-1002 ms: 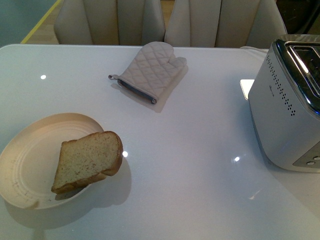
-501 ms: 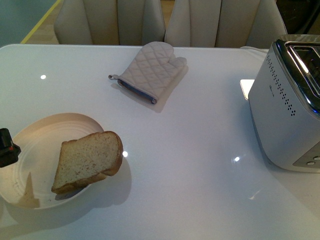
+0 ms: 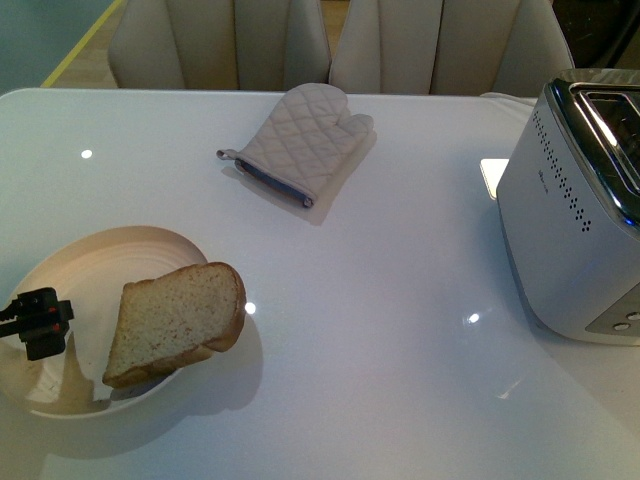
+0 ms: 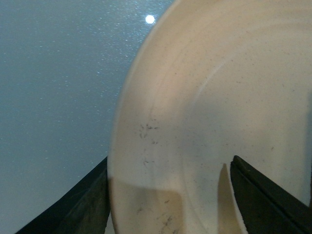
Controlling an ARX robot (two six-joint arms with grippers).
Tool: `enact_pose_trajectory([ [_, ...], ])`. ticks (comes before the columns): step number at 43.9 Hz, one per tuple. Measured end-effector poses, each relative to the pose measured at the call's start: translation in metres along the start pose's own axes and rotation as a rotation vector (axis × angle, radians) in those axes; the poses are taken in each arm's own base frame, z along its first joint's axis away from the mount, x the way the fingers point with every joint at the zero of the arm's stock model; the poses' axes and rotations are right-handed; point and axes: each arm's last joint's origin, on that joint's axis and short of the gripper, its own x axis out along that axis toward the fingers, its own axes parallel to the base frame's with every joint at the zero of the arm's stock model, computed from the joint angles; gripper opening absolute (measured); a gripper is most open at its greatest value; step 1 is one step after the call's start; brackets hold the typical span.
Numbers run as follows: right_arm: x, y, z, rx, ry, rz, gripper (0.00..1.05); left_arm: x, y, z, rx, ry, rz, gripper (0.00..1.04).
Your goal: Put bread into toaster
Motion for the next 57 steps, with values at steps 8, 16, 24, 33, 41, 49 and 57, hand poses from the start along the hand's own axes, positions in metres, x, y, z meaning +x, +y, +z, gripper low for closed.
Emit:
enact_pose_trajectory([
  [8,0.0,0.0,0.0,0.0,0.0,0.0,0.96,0.002,-0.005,-0.003,0.033,-0.003,-0.015,0.45],
  [16,0.0,0.0,0.0,0.0,0.0,0.0,0.96,0.0,-0.013,-0.011,0.065,0.016,-0.034,0.19],
  [24,0.0,0.0,0.0,0.0,0.0,0.0,0.96,-0.003,-0.029,-0.014,0.085,0.017,-0.096,0.05],
  [33,0.0,0.0,0.0,0.0,0.0,0.0,0.96,-0.007,-0.057,-0.024,0.147,0.041,-0.152,0.05],
  [41,0.0,0.0,0.0,0.0,0.0,0.0,0.96,-0.01,-0.09,-0.034,0.195,0.072,-0.201,0.05],
  [49,0.0,0.0,0.0,0.0,0.0,0.0,0.96,-0.01,-0.107,-0.036,0.205,0.078,-0.218,0.05],
  [57,0.0,0.0,0.0,0.0,0.0,0.0,0.96,-0.01,-0.12,-0.038,0.201,0.079,-0.231,0.11],
])
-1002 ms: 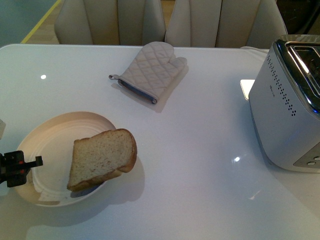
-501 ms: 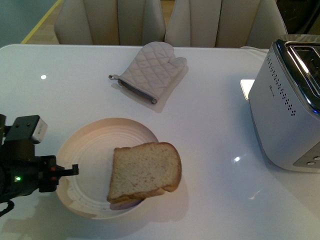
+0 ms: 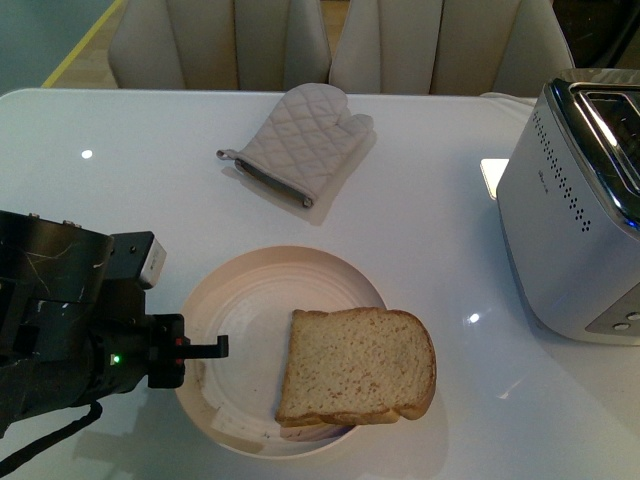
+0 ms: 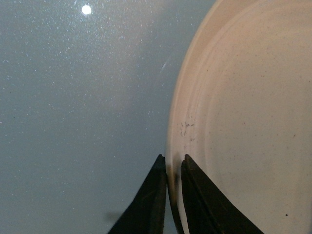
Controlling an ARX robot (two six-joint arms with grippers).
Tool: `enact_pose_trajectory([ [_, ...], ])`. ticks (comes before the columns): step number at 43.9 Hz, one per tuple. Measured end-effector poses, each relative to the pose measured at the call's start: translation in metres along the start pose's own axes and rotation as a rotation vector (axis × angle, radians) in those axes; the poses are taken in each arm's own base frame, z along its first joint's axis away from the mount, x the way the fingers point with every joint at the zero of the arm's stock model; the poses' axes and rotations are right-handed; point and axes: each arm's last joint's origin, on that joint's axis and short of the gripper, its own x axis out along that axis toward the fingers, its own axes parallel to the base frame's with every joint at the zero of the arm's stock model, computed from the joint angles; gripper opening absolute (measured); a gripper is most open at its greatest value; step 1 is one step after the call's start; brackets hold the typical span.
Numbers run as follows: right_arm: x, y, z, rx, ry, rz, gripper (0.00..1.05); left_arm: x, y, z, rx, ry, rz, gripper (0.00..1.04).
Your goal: Put bread into toaster
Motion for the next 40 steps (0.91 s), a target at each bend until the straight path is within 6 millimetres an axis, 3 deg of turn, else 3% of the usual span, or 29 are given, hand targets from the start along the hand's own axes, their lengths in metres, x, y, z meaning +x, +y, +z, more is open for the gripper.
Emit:
enact_pose_trajectory([
  [6,0.0,0.0,0.0,0.0,0.0,0.0,0.96,-0.003,0.0,0.002,-0.007,-0.012,0.009,0.35],
  [13,0.0,0.0,0.0,0.0,0.0,0.0,0.96,-0.028,0.007,0.023,-0.075,-0.118,0.001,0.63],
  [19,0.0,0.0,0.0,0.0,0.0,0.0,0.96,-0.073,0.02,0.047,-0.178,-0.29,-0.002,0.87],
  [22,0.0,0.0,0.0,0.0,0.0,0.0,0.96,-0.108,0.028,0.056,-0.235,-0.405,-0.012,0.99],
  [32,0.0,0.0,0.0,0.0,0.0,0.0,0.96,-0.23,0.025,0.056,-0.303,-0.795,-0.091,0.98],
  [36,0.0,0.0,0.0,0.0,0.0,-0.001,0.96,-0.271,0.019,0.038,-0.144,-0.955,0.041,0.81],
  [40,0.0,0.0,0.0,0.0,0.0,0.0,0.96,-0.287,0.017,0.02,0.033,-1.038,0.13,0.61],
])
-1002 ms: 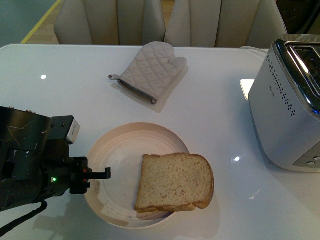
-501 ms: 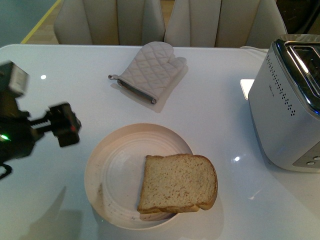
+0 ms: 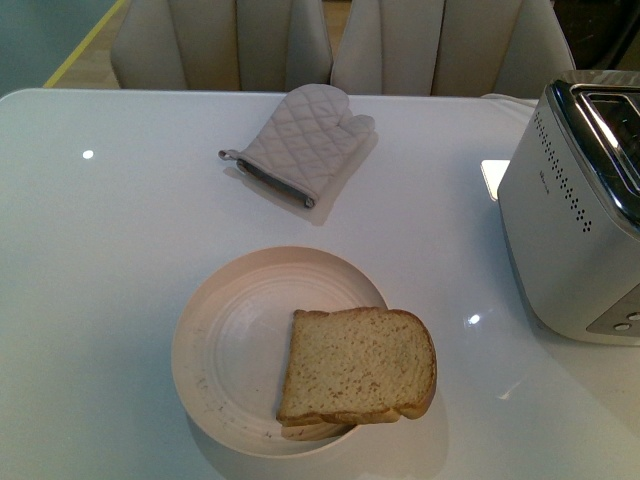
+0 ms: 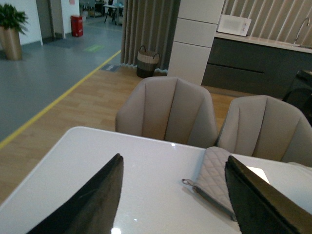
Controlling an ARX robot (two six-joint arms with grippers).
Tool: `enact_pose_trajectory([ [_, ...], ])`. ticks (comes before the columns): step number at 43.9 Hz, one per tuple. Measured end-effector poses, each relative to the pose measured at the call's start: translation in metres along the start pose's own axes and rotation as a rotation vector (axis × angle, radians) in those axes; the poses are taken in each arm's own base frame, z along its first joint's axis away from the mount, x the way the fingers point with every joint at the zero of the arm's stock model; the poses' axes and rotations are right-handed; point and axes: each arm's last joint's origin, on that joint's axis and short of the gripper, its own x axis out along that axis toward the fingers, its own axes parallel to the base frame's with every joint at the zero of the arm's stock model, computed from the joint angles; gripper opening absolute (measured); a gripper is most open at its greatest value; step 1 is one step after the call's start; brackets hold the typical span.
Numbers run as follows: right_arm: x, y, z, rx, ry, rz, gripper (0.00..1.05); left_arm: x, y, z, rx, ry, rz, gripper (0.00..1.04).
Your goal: Put bread into toaster
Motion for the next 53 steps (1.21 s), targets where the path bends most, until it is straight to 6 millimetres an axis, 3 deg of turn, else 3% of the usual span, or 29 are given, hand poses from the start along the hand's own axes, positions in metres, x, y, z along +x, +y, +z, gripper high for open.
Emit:
enact_pose_trajectory([
  [2,0.0,0.0,0.0,0.0,0.0,0.0,0.96,-0.004,0.0,-0.004,0.042,-0.004,0.0,0.5],
  [16,0.0,0.0,0.0,0.0,0.0,0.0,0.96,-0.018,0.002,-0.023,0.089,0.005,0.0,0.03],
  [39,0.0,0.0,0.0,0.0,0.0,0.0,0.96,-0.035,0.005,-0.044,0.097,-0.002,0.0,0.03],
  [53,0.0,0.0,0.0,0.0,0.0,0.0,0.96,-0.041,0.005,-0.044,0.097,-0.005,0.0,0.03],
])
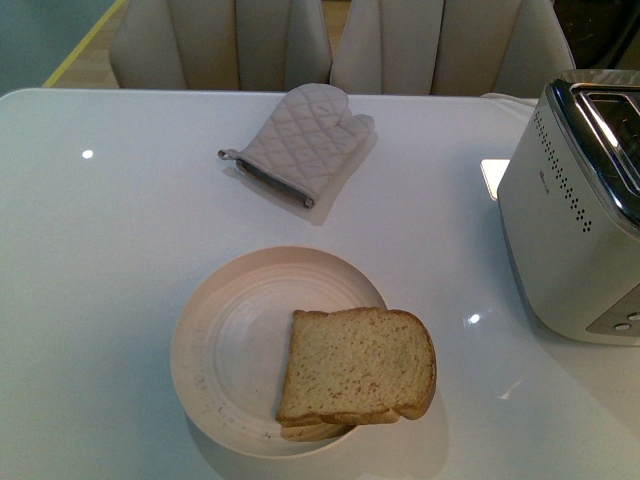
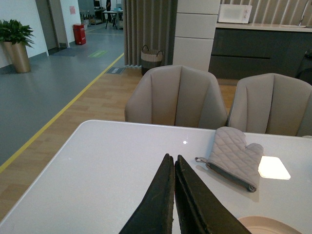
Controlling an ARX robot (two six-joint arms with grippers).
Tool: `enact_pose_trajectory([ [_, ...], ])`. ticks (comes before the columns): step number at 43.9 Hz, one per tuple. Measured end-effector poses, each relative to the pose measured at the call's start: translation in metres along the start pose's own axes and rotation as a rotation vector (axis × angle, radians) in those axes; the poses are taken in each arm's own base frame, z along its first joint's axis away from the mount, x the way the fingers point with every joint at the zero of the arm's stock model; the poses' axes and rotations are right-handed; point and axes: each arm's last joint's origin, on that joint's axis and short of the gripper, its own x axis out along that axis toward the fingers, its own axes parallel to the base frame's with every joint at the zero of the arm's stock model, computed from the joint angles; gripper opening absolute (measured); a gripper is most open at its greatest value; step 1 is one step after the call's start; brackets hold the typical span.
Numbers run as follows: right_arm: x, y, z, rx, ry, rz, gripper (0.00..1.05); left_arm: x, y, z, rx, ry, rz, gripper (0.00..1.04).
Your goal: Put bread into toaster
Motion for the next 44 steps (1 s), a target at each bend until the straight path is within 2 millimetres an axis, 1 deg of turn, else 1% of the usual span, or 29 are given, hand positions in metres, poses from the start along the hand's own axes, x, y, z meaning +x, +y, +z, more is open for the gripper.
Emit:
enact_pose_trajectory([
  [2,0.0,0.0,0.0,0.0,0.0,0.0,0.96,-0.001,0.0,0.0,0.0,0.0,0.0,0.03],
  [5,0.0,0.0,0.0,0.0,0.0,0.0,0.96,-0.009,0.0,-0.004,0.0,0.032,0.0,0.03],
  [7,0.0,0.0,0.0,0.0,0.0,-0.001,0.96,-0.011,0.0,-0.003,0.0,0.013,0.0,0.03],
  [19,0.0,0.0,0.0,0.0,0.0,0.0,0.96,-0.012,0.0,-0.003,0.0,0.005,0.0,0.03],
  [20,0.0,0.0,-0.001,0.005,0.018,-0.015,0.96,-0.012,0.0,-0.003,0.0,0.005,0.0,0.03],
  [21,0.0,0.0,-0.001,0.02,0.071,-0.054,0.96,-0.012,0.0,-0.003,0.0,0.005,0.0,0.04],
  [24,0.002,0.003,-0.002,0.054,0.292,-0.163,0.96,-0.012,0.0,-0.003,0.0,0.005,0.001,0.14],
  [25,0.002,0.003,-0.002,0.054,0.324,-0.174,0.96,-0.012,0.0,-0.003,0.0,0.005,0.001,0.16],
  [28,0.005,0.01,-0.004,0.061,0.445,-0.187,0.96,-0.012,0.0,-0.003,0.0,0.005,0.0,0.27],
  [29,0.006,0.011,-0.003,0.068,0.455,-0.18,0.96,-0.012,0.0,-0.003,0.0,0.005,0.0,0.28],
  [31,0.01,0.016,0.0,0.097,0.478,-0.153,0.96,-0.012,0.0,-0.003,0.0,0.005,0.0,0.36],
  [38,0.03,0.028,0.024,0.194,0.464,-0.073,0.96,-0.012,0.0,-0.003,0.0,0.005,0.0,0.57],
  [40,0.04,0.032,0.031,0.232,0.47,-0.048,0.96,-0.012,0.0,-0.003,0.0,0.005,0.0,0.64],
  [41,0.048,0.035,0.035,0.256,0.481,-0.026,0.96,-0.012,0.0,-0.003,0.0,0.005,0.0,0.69],
  [44,0.067,0.045,0.039,0.315,0.523,0.019,0.96,-0.012,0.0,-0.003,0.0,0.005,0.0,0.81],
])
